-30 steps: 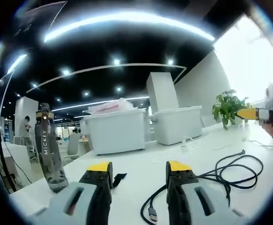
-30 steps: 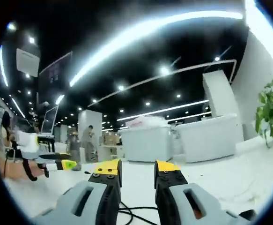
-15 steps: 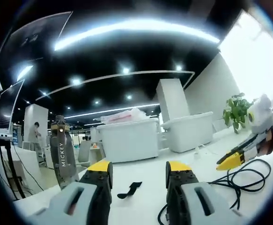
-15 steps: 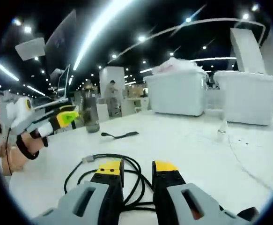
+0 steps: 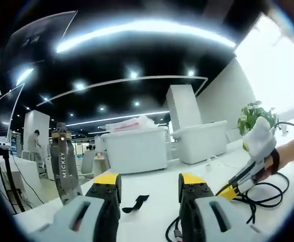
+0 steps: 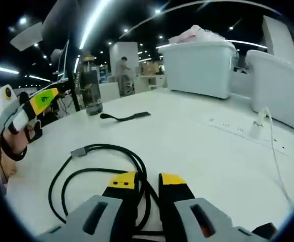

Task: Coil the Type-C to USB data cable on the desktop and secure it with Velcro straps.

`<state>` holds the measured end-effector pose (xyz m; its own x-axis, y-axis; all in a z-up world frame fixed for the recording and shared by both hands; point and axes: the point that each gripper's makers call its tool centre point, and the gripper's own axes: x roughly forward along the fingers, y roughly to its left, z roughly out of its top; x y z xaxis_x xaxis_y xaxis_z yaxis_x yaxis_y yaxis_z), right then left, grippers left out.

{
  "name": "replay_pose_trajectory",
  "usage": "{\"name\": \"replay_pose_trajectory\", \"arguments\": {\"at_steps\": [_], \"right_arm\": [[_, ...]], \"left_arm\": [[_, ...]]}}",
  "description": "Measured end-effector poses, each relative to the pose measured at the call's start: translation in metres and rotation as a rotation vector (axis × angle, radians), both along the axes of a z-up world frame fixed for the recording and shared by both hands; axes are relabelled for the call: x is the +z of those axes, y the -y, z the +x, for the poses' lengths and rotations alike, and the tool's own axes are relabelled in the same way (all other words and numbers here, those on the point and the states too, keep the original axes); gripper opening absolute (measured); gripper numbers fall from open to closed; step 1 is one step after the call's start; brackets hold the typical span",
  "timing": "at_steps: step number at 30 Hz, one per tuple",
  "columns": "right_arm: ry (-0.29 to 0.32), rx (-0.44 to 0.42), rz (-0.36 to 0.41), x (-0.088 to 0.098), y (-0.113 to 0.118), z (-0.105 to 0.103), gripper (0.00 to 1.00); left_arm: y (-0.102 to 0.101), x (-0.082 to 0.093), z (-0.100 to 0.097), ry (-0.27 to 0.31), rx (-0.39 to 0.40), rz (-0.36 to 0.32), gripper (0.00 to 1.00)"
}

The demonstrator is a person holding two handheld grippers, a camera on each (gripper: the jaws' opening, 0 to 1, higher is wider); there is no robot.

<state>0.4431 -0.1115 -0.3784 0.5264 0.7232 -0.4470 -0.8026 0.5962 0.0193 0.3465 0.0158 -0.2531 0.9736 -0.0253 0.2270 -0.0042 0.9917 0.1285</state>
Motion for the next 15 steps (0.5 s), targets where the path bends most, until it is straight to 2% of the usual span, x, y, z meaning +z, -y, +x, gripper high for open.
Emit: {"name": "replay_pose_trajectory", "arguments": {"at_steps": [1,4,8,13,15], "right_arm": [[0.007,0.009,0.0,0.001,-0.002,-0.002,0.08],[0.05,0.034,-0.029,0.003,-0.004,-0.004,0.06],[0.055,0.014,0.0,0.009,0.0,0.0,0.05],[0.116,-0.033,0.078,0.034,0.01,0.002,0.04],[0.139,-0.04,0.074,0.04,0.016,0.003,0.04]], "left_arm": [[0.0,-0.001,0.0,-0.001,-0.001,-0.002,0.46],[0.002,-0.002,0.0,-0.007,-0.002,0.002,0.46],[0.005,-0.005,0.0,-0.015,-0.007,0.007,0.46],[0.011,-0.008,0.0,-0.026,-0.031,0.018,0.46],[0.015,-0.011,0.0,-0.034,-0.042,0.025,0.46]]}}
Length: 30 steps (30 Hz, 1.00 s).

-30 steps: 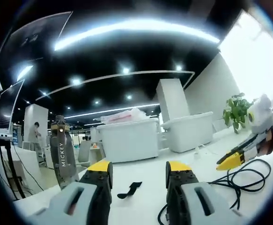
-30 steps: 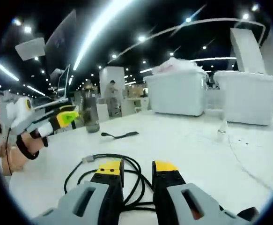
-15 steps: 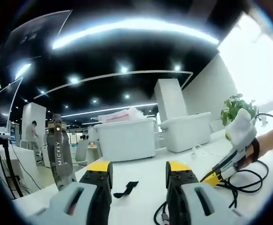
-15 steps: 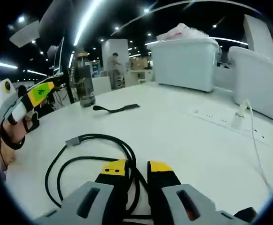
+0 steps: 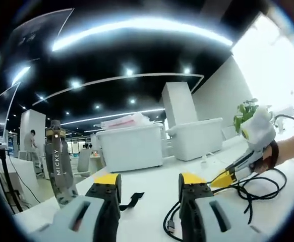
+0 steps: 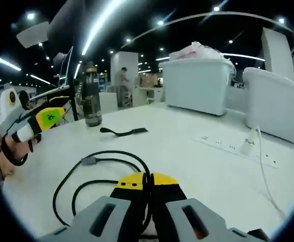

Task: Coil the Type-C to USB data cable on the desktop and secure it with Velcro straps.

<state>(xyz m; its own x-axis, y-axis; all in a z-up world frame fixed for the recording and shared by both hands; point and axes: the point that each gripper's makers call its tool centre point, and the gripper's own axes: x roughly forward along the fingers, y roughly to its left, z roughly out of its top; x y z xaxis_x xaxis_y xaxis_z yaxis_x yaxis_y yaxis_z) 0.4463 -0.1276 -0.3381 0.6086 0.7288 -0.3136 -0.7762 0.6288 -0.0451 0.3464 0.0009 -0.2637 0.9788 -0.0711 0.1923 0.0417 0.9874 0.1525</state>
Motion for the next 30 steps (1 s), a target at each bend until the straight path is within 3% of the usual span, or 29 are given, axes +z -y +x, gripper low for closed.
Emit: {"name": "replay_pose_trajectory", "arguments": {"at_steps": [3,5,9,13,16,20,25,27,30], "right_arm": [[0.07,-0.016,-0.039,0.011,0.014,-0.001,0.03],[0.125,-0.021,-0.027,0.024,0.019,-0.007,0.03],[0.341,-0.059,-0.037,0.067,0.035,-0.022,0.03],[0.519,-0.044,0.051,0.117,0.051,-0.065,0.02],[0.609,-0.025,0.05,0.134,0.064,-0.092,0.02],[0.625,0.009,0.043,0.12,0.068,-0.108,0.02],[0.594,0.037,0.001,0.092,0.063,-0.108,0.02],[0.562,0.064,0.027,0.089,0.056,-0.112,0.02],[0.568,0.073,0.029,0.088,0.051,-0.115,0.02]], "left_arm": [[0.004,-0.003,0.0,-0.012,-0.014,0.016,0.46],[0.004,0.003,0.01,-0.017,-0.033,0.023,0.46],[0.022,0.0,0.008,-0.034,-0.11,0.04,0.47],[0.055,0.006,0.0,-0.012,-0.238,0.079,0.48],[0.077,0.013,-0.009,0.039,-0.299,0.134,0.48],[0.096,0.016,-0.018,0.081,-0.345,0.205,0.47],[0.104,0.01,-0.02,0.102,-0.318,0.369,0.38],[0.106,0.007,-0.02,0.102,-0.316,0.4,0.33],[0.112,0.001,-0.02,0.1,-0.34,0.445,0.3]]}}
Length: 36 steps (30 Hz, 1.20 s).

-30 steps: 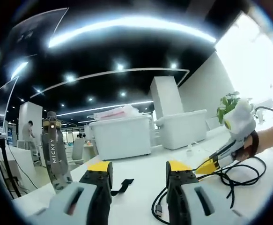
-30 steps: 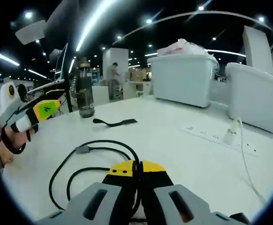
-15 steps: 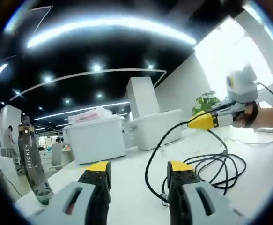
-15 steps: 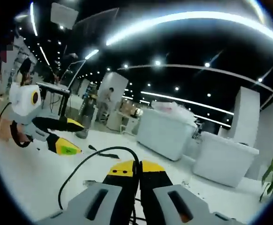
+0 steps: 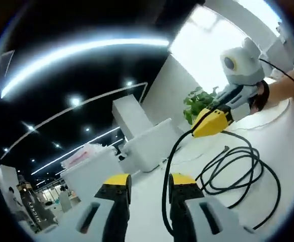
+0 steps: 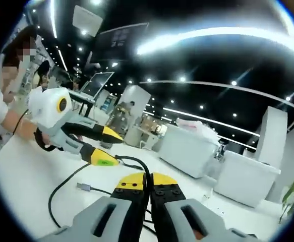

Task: Coil the Type-C to USB data cable on the desktop and secure it with Velcro straps.

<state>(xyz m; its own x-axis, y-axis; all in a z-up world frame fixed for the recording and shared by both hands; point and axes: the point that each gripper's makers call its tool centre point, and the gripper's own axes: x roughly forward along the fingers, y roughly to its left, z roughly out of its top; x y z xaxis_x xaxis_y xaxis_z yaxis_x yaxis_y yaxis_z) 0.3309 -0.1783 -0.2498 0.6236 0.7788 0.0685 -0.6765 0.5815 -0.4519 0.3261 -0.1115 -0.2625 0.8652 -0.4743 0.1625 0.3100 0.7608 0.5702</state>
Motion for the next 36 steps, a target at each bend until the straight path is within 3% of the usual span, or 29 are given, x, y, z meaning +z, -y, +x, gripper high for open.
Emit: {"name": "replay_pose_trajectory", "arguments": {"at_steps": [4,7,10,13,15,16,19,21,23,27,33,36], "right_arm": [[-0.005,0.024,-0.01,-0.004,-0.005,-0.006,0.02],[-0.004,0.047,-0.008,-0.005,-0.008,-0.012,0.02],[-0.03,0.075,0.022,-0.006,-0.012,-0.017,0.03],[-0.102,0.12,0.142,0.001,-0.011,-0.021,0.04],[-0.212,0.146,0.271,0.01,-0.004,-0.018,0.05],[-0.242,0.136,0.349,0.02,0.006,-0.011,0.05],[-0.331,0.073,0.442,0.025,0.031,0.009,0.07],[-0.411,0.049,0.29,-0.005,0.036,0.019,0.12],[-0.467,0.022,0.21,-0.035,0.032,0.024,0.18],[-0.591,0.073,0.039,-0.09,0.01,0.013,0.21],[-0.656,0.081,-0.064,-0.119,0.002,0.002,0.2],[-0.692,0.084,-0.073,-0.124,0.0,0.003,0.15]], "left_arm": [[0.01,-0.006,-0.003,0.01,-0.019,0.059,0.27],[0.007,-0.009,-0.001,0.027,0.006,0.123,0.1],[0.009,-0.01,-0.003,0.029,-0.012,0.143,0.04],[0.007,-0.009,-0.003,0.016,-0.006,0.152,0.03],[0.004,-0.005,-0.004,-0.002,-0.014,0.073,0.03],[-0.003,-0.006,-0.002,-0.005,0.014,0.097,0.03],[-0.012,0.001,-0.002,0.013,0.043,0.09,0.03],[-0.012,0.008,-0.006,0.033,0.044,0.075,0.03],[-0.012,0.014,-0.009,0.063,0.052,0.088,0.03],[-0.015,0.018,-0.01,0.08,0.063,0.082,0.03],[-0.02,0.023,-0.012,0.095,0.082,0.081,0.03],[-0.019,0.026,-0.014,0.114,0.086,0.094,0.03]]}}
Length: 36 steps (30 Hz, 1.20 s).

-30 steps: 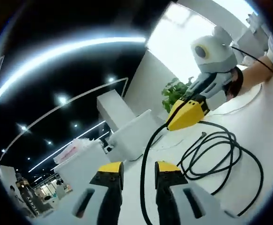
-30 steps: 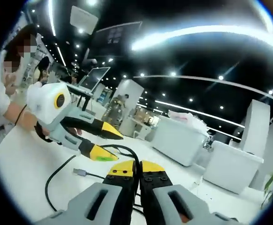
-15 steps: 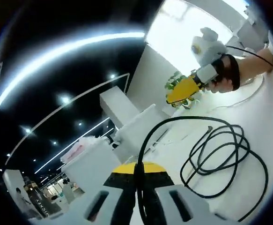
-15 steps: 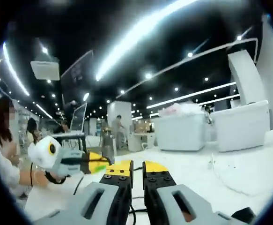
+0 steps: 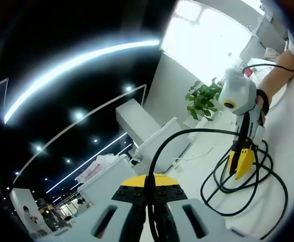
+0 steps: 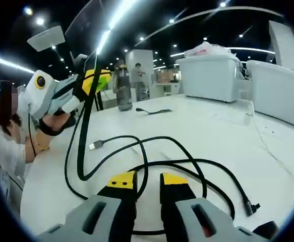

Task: Coil the Type-C to USB data cable on the desktop and secure it with Velcro straps.

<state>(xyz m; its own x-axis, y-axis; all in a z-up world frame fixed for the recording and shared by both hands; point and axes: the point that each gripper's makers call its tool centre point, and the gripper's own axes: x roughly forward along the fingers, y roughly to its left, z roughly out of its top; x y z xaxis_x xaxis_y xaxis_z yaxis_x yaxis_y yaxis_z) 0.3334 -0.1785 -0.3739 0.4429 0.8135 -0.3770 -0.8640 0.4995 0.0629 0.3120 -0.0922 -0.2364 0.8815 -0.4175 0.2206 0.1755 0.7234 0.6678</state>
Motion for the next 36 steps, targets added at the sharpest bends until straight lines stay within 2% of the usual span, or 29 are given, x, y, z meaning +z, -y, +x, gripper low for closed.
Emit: {"name": "replay_pose_trajectory", "arguments": {"at_steps": [2,5,8,11,15,18,20,24,26,29,31,33,34,36], "right_arm": [[-0.009,-0.003,-0.009,-0.001,-0.002,0.001,0.15],[-0.01,-0.002,-0.021,-0.003,-0.004,-0.001,0.07],[-0.001,-0.008,-0.039,-0.002,-0.004,0.001,0.04],[0.074,-0.048,-0.032,0.011,0.002,0.01,0.03],[0.156,-0.116,0.057,0.043,0.011,0.024,0.02],[0.272,-0.153,0.087,0.069,0.018,0.03,0.02],[0.36,-0.163,0.122,0.091,0.021,0.026,0.02],[0.465,-0.158,0.208,0.125,0.021,0.015,0.02],[0.498,-0.144,0.241,0.137,0.02,0.008,0.02],[0.537,-0.154,0.232,0.145,0.021,0.004,0.02],[0.568,-0.132,0.183,0.142,0.017,0.002,0.02],[0.571,-0.119,0.179,0.14,0.013,-0.001,0.02],[0.576,-0.1,0.154,0.137,0.011,-0.003,0.02],[0.603,-0.082,0.133,0.136,0.006,-0.007,0.02]], "left_arm": [[0.0,0.002,-0.001,0.011,0.0,0.006,0.03],[0.001,0.007,-0.006,0.033,-0.008,-0.002,0.03],[0.002,0.012,-0.008,0.05,-0.012,-0.007,0.03],[0.003,0.011,-0.008,0.044,-0.024,-0.019,0.03],[0.005,0.007,-0.005,0.033,-0.028,-0.007,0.03],[0.009,0.004,-0.004,0.027,-0.037,0.004,0.03],[0.01,0.003,-0.004,0.029,-0.04,0.012,0.03],[0.012,0.002,-0.004,0.028,-0.047,0.023,0.03],[0.013,0.001,-0.004,0.032,-0.048,0.03,0.03],[0.014,0.003,-0.004,0.051,-0.045,0.044,0.03],[0.015,0.004,-0.004,0.065,-0.041,0.055,0.03],[0.014,0.004,-0.004,0.095,-0.012,0.103,0.03],[0.015,0.003,-0.004,0.103,-0.005,0.124,0.04],[0.017,0.002,-0.004,0.11,0.0,0.138,0.04]]}}
